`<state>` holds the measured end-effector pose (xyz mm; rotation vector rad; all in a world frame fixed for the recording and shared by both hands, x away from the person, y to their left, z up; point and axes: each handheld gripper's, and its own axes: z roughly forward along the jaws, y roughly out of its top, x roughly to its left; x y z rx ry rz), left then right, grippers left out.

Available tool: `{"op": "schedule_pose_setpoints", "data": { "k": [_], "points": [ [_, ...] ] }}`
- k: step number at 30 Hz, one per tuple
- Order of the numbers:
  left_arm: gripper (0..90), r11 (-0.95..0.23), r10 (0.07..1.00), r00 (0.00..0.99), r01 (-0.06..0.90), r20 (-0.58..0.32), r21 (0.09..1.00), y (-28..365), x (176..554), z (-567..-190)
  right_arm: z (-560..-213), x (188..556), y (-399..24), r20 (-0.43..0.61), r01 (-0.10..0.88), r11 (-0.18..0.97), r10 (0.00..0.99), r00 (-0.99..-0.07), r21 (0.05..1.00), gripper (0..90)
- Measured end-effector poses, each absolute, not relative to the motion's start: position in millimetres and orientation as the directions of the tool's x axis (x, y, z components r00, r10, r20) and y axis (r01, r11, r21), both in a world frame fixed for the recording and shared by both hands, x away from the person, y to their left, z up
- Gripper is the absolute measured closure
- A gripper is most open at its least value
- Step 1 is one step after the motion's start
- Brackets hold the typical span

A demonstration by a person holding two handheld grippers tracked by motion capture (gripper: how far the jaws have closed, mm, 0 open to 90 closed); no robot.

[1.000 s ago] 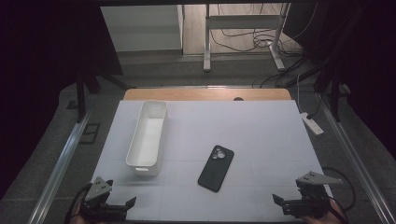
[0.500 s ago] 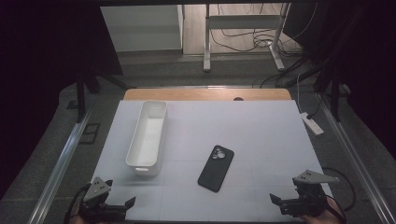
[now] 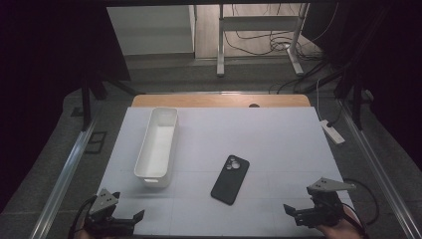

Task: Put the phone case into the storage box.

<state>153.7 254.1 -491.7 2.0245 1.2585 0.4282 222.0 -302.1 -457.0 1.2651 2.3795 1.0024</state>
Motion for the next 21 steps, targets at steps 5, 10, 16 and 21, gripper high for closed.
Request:
{"op": "schedule_pose_setpoints", "data": {
  "k": [5, 10, 16, 21],
  "points": [
    [0.0, -0.276, 0.878, 0.470, 0.646, -0.087, 0.712, 254.6, 153.8, -491.7, -455.0, 226.2, -298.4, 0.083, 0.607, 0.387, 0.795, -0.601, 0.694, 0.0],
    [0.0, -0.276, 0.879, 0.469, 0.648, -0.087, 0.710, 254.2, 154.0, -491.8, -455.1, 230.5, -295.3, 0.076, 0.604, 0.406, 0.786, -0.614, 0.686, 0.0],
    [0.0, -0.276, 0.879, 0.469, 0.650, -0.088, 0.708, 254.3, 154.3, -491.9, -454.5, 235.1, -291.9, 0.080, 0.603, 0.410, 0.780, -0.621, 0.684, 0.0],
    [0.0, -0.277, 0.879, 0.468, 0.652, -0.088, 0.706, 254.3, 154.5, -492.0, -453.6, 239.6, -286.6, 0.073, 0.587, 0.422, 0.767, -0.638, 0.691, 0.0]
  ]
}}
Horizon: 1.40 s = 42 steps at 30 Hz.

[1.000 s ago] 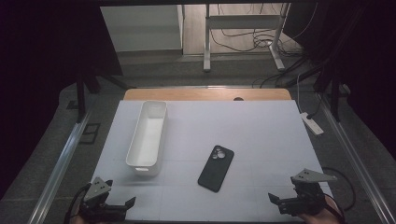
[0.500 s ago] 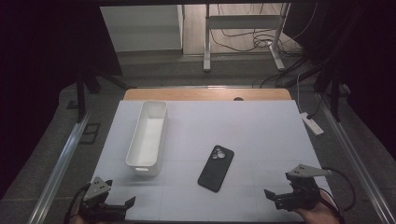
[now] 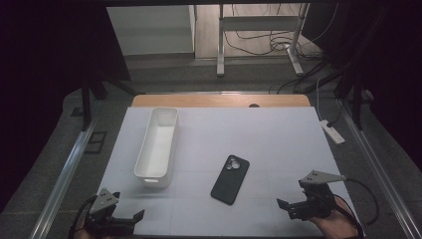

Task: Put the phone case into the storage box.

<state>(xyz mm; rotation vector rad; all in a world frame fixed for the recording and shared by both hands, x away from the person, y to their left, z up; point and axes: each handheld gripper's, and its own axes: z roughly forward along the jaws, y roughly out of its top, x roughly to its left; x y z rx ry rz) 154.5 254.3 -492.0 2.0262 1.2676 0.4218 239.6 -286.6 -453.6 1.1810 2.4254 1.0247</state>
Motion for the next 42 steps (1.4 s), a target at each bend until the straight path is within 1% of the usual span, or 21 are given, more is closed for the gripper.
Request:
{"op": "schedule_pose_setpoints", "data": {
  "k": [7, 18, 42],
  "points": [
    [0.0, -0.278, 0.879, 0.469, 0.651, -0.086, 0.706, 254.0, 154.5, -492.1, -450.9, 244.6, -282.6, 0.085, 0.587, 0.420, 0.761, -0.643, 0.692, 0.0],
    [0.0, -0.281, 0.880, 0.468, 0.653, -0.084, 0.703, 253.8, 154.8, -492.1, -450.8, 252.8, -270.0, 0.066, 0.572, 0.465, 0.735, -0.675, 0.676, 0.0],
    [0.0, -0.280, 0.880, 0.467, 0.656, -0.086, 0.701, 253.6, 155.2, -492.4, -453.0, 269.6, -242.9, 0.096, 0.569, 0.496, 0.693, -0.714, 0.656, 0.0]
  ]
}}
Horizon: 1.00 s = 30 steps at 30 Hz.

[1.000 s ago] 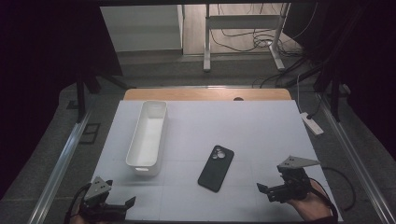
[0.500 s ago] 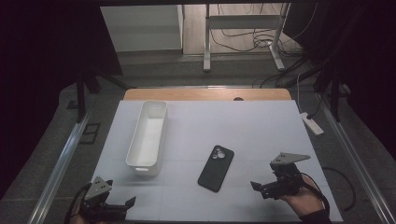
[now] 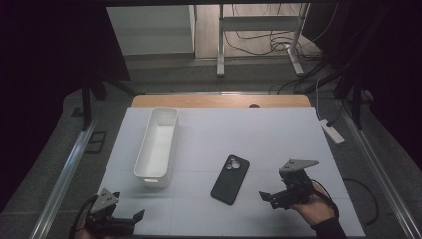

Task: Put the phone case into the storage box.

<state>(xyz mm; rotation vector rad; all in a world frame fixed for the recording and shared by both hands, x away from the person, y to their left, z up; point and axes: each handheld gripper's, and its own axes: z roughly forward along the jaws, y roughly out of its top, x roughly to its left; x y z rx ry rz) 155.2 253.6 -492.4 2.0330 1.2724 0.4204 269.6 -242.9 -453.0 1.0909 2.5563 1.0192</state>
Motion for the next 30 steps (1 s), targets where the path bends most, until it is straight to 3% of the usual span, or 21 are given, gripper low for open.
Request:
{"op": "schedule_pose_setpoints", "data": {
  "k": [30],
  "points": [
    [0.0, -0.282, 0.880, 0.467, 0.659, -0.085, 0.698, 253.3, 155.7, -492.6, -455.3, 288.3, -213.6, 0.083, 0.545, 0.558, 0.647, -0.758, 0.626, 0.0]
  ]
}}
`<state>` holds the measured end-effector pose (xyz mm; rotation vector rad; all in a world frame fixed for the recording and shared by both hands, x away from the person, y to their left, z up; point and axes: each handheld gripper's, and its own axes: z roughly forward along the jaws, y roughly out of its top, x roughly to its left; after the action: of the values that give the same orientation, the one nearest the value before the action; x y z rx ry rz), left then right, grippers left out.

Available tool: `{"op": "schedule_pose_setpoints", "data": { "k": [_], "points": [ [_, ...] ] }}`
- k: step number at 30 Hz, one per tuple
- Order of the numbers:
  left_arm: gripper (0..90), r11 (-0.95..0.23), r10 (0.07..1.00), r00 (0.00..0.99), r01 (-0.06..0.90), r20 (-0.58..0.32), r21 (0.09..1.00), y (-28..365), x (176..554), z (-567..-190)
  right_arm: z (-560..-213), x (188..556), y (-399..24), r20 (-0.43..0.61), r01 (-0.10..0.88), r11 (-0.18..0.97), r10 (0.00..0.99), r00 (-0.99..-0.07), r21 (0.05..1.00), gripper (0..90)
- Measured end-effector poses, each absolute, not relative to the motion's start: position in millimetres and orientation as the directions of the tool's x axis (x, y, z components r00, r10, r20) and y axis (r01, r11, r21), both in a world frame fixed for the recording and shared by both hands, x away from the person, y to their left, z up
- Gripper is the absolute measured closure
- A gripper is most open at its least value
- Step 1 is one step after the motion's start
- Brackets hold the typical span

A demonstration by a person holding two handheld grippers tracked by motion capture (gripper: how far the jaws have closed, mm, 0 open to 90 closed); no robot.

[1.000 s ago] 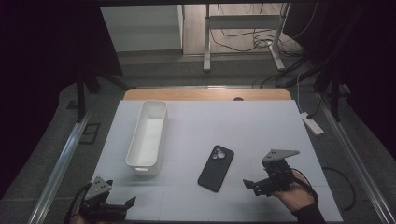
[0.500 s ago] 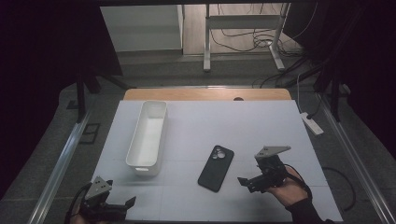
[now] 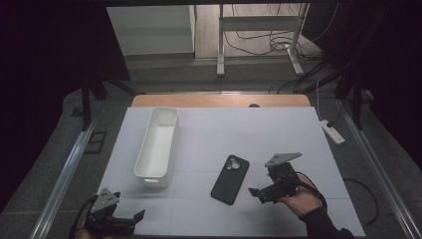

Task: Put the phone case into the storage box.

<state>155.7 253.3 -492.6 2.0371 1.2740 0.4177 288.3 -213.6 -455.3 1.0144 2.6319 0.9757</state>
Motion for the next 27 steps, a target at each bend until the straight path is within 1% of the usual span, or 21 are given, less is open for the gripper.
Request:
{"op": "schedule_pose_setpoints", "data": {
  "k": [14, 27],
  "points": [
    [0.0, -0.285, 0.880, 0.468, 0.658, -0.081, 0.697, 252.8, 155.6, -492.6, -458.8, 296.1, -197.4, 0.075, 0.534, 0.586, 0.628, -0.774, 0.609, 0.0],
    [0.0, -0.290, 0.880, 0.469, 0.659, -0.078, 0.695, 252.4, 155.8, -492.7, -463.2, 303.8, -177.2, 0.053, 0.502, 0.626, 0.593, -0.804, 0.597, 0.0]
  ]
}}
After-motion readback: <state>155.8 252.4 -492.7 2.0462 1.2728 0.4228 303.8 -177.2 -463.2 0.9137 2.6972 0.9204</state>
